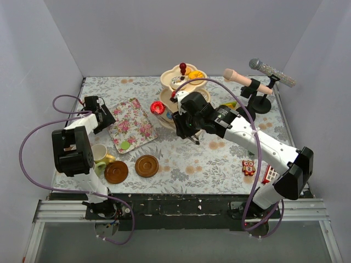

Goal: Serve the afternoon tea
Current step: Place the desert on the desert table.

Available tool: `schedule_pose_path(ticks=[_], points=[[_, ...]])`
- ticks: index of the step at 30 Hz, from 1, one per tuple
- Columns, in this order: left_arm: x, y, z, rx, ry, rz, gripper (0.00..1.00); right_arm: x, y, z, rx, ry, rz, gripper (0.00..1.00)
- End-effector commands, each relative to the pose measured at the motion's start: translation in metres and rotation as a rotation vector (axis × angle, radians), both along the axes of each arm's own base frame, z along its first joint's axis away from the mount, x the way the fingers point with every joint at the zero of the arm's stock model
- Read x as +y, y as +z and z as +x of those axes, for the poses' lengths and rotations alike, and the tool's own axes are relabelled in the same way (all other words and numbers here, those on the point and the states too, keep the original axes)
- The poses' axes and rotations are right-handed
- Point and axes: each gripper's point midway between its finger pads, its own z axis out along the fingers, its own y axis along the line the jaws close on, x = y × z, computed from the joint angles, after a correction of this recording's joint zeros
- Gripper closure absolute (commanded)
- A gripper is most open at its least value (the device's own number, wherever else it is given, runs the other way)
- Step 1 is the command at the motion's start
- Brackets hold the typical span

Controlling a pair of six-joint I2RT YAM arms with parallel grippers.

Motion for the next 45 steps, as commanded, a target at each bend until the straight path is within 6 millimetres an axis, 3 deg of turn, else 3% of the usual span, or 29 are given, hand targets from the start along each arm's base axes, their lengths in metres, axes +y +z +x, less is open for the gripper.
schedule_pose_path(ticks=[1,11,21,33,45], points=[[0.008,0.051,0.016,-0.138,0.011,0.036,0.28,-0.014,0.023,0.004,0.011,-0.017,0.038,0.82],[0.011,0.069,0.015,-0.188,0.016,0.057,0.22,-0.021,0.028,0.025,0.011,-0.052,0.033,0.83],[0.009,0.074,0.015,-0.200,0.010,0.052,0.20,-0.028,0.019,0.052,-0.017,-0.129,0.011,0.83],[0.008,0.078,0.015,-0.211,0.007,0.050,0.15,-0.028,0.028,0.084,-0.065,-0.173,0.039,0.84],[0.006,0.075,0.016,-0.206,0.001,0.045,0.14,-0.026,0.011,0.103,-0.061,-0.193,0.012,0.83]])
